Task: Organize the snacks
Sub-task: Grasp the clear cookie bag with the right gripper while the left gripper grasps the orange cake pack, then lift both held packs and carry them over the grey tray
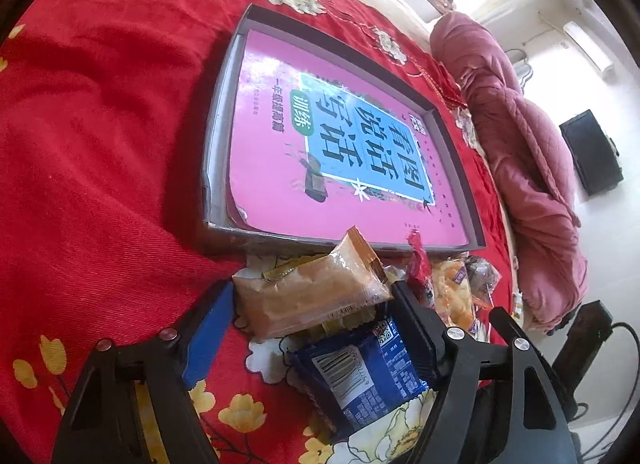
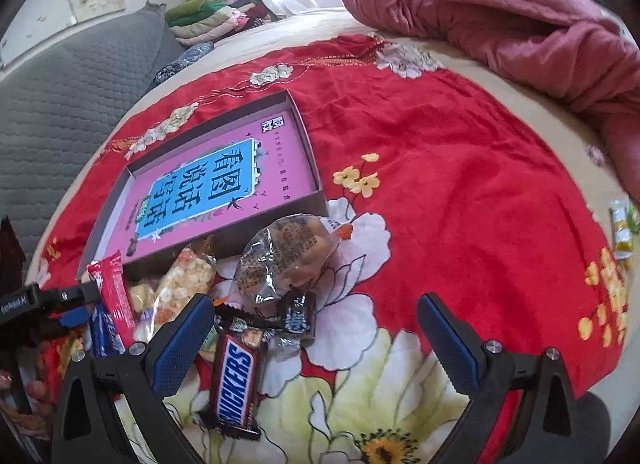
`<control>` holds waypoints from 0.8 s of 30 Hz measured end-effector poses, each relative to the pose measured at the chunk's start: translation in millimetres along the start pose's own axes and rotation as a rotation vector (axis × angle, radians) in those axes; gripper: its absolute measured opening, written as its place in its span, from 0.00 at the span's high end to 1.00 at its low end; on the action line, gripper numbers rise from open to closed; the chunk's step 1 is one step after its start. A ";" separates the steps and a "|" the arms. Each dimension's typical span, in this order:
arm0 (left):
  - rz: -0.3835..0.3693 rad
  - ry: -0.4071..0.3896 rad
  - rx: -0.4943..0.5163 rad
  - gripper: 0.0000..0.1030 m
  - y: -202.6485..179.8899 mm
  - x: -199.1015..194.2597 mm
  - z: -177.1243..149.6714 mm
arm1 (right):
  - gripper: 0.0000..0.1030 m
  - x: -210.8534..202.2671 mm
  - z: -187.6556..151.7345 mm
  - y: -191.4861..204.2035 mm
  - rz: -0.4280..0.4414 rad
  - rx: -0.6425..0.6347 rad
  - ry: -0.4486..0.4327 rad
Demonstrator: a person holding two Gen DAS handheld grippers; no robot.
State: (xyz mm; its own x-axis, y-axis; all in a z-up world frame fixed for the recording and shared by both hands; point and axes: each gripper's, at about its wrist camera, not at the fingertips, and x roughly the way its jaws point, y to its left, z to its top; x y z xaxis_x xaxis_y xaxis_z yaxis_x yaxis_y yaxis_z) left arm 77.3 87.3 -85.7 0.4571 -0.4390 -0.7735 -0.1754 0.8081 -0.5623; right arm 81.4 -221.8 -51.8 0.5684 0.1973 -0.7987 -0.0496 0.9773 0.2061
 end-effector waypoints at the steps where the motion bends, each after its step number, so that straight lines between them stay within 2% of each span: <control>1: 0.000 0.000 0.001 0.23 0.2 -0.1 0.0 | 0.01 1.5 1.7 -0.1 0.010 0.010 0.002; 11: 0.021 -0.013 0.037 0.23 -4.4 -4.2 -2.8 | 0.01 18.2 18.3 3.9 0.116 0.104 0.014; 14: 0.024 -0.015 0.038 0.23 -4.8 -4.4 -3.0 | 0.03 26.4 20.9 5.9 0.106 0.120 0.037; 16: 0.024 -0.016 0.038 0.23 -4.3 -4.4 -3.4 | 0.16 32.8 22.9 5.1 0.114 0.133 0.051; 18: 0.023 -0.018 0.037 0.24 -3.3 -5.6 -3.4 | 0.47 39.8 23.3 4.5 0.133 0.135 0.069; 20: 0.020 -0.021 0.035 0.24 -3.1 -6.0 -2.5 | 0.53 46.3 22.0 3.0 0.130 0.127 0.088; 24: 0.025 -0.029 0.038 0.24 -1.9 -8.0 -2.4 | 0.57 44.0 18.9 2.2 0.143 0.107 0.063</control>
State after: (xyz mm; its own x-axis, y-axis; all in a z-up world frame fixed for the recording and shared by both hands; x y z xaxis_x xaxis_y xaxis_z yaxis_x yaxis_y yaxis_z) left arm 71.9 88.4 -79.1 0.4780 -0.4079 -0.7779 -0.1538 0.8331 -0.5313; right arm 121.8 -212.4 -75.8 0.5090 0.3411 -0.7903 -0.0364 0.9259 0.3761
